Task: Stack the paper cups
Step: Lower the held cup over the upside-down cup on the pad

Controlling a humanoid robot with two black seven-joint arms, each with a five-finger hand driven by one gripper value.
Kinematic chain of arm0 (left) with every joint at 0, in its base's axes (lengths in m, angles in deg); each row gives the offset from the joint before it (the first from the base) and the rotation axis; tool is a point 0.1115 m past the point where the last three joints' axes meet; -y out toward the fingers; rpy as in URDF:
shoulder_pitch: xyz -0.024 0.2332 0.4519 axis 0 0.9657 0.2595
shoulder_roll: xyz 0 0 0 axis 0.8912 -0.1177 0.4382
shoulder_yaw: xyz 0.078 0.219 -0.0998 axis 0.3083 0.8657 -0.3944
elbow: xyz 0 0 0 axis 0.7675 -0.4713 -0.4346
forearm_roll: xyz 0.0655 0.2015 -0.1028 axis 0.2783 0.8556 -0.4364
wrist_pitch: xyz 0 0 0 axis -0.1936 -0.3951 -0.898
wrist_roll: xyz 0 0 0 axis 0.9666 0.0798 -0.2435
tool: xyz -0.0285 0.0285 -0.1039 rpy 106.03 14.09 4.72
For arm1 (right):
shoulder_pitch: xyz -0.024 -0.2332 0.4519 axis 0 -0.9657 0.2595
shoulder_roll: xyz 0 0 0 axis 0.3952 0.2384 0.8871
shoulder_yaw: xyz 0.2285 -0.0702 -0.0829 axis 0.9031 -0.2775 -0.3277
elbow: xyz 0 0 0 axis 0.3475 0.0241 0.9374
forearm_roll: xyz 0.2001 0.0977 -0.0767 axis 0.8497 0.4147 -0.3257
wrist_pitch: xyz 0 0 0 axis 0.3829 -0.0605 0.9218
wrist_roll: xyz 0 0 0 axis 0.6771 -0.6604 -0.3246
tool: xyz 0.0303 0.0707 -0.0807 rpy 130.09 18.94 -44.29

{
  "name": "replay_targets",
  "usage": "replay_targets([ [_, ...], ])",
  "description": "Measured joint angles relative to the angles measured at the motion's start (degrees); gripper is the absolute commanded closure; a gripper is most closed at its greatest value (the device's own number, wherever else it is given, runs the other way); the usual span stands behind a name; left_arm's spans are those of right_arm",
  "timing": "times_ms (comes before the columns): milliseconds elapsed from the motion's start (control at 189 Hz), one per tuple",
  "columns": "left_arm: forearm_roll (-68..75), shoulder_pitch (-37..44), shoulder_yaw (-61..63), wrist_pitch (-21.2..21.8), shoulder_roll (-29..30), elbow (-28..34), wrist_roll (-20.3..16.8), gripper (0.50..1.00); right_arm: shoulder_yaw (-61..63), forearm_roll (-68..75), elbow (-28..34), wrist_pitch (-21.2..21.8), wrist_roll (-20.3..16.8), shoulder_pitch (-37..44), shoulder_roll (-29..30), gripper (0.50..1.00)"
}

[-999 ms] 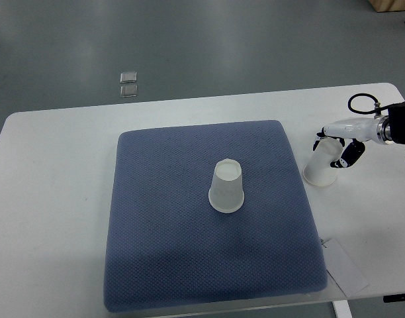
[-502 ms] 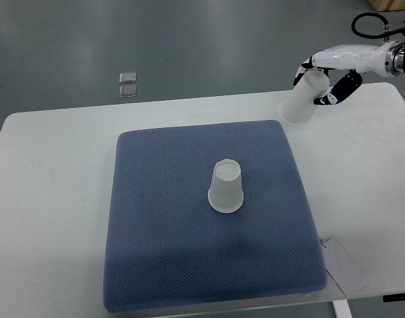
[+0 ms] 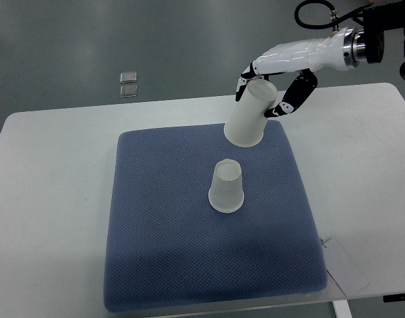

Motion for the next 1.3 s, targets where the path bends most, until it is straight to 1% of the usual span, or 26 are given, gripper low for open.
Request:
replay_targets([
  [465,0.0,0.0,0.0,0.0,0.0,0.0,0.0,0.500,-0.5,0.1,1.8,0.5,0.0,-0.6,5.1,1.000],
  [1300,0.0,0.0,0.0,0.0,0.0,0.0,0.0,0.500,-2.6,-3.6,2.3,0.4,-0.2,-1.5,5.4,1.000],
])
